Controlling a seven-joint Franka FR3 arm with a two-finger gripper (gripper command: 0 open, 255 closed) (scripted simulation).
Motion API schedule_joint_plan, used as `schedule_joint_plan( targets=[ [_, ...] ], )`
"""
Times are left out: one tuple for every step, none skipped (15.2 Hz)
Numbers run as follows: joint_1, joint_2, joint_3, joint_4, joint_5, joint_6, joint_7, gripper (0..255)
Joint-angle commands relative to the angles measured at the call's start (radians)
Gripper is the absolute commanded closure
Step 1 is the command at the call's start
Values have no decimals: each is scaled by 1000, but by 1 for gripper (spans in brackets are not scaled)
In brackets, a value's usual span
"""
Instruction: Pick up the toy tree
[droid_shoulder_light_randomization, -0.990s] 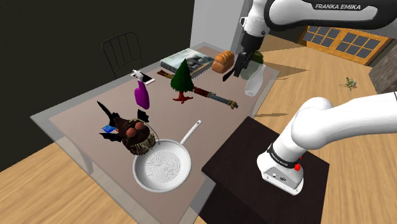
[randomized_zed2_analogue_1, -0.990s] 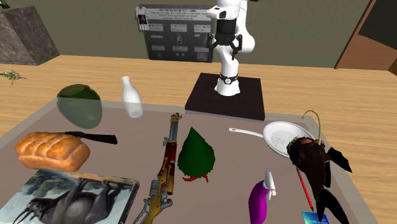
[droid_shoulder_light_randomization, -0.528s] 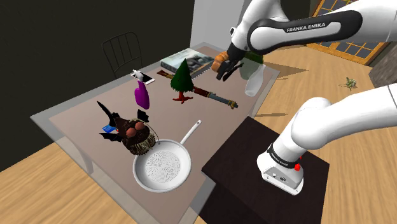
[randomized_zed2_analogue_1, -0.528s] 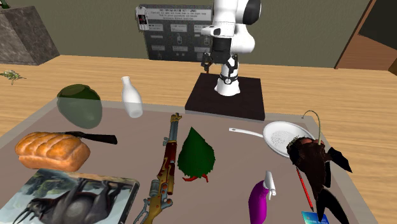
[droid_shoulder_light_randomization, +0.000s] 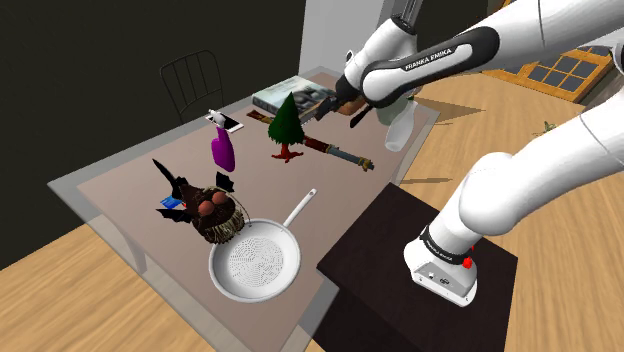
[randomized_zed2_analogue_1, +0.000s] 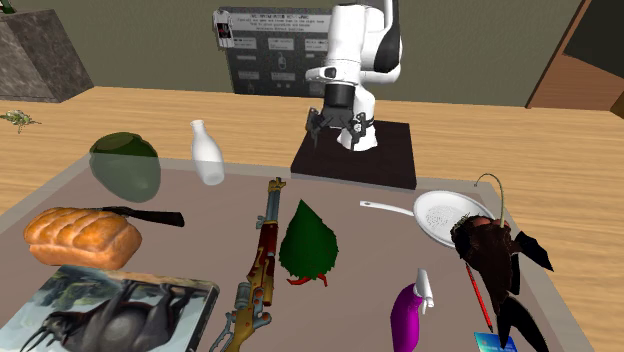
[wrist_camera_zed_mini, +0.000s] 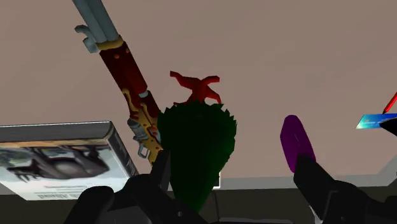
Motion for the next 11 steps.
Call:
schedule_joint_plan(
  targets=[
    [33, 89, -35, 20, 47, 137, -34, 0],
    [61, 130, -58, 34, 82, 195, -58, 0],
    [101, 171, -90, 52, 132, 250, -94, 0],
    [161, 213, -139, 73, 203, 301, -149, 0],
    [254, 253, -213, 101, 318, 348, -240, 0],
    [409, 296, -335, 141, 516, 387, -404, 0],
    [635, 347, -517, 215, 862, 402, -699, 0],
    [707, 413, -570, 311, 1227, 381, -1015, 0],
    [706, 470, -576, 389, 1465, 355, -1223, 0],
    [538, 504, -414, 455, 1628, 352, -1378, 0],
    [523, 544, -414, 514, 1769, 332, -1504, 0]
  ],
)
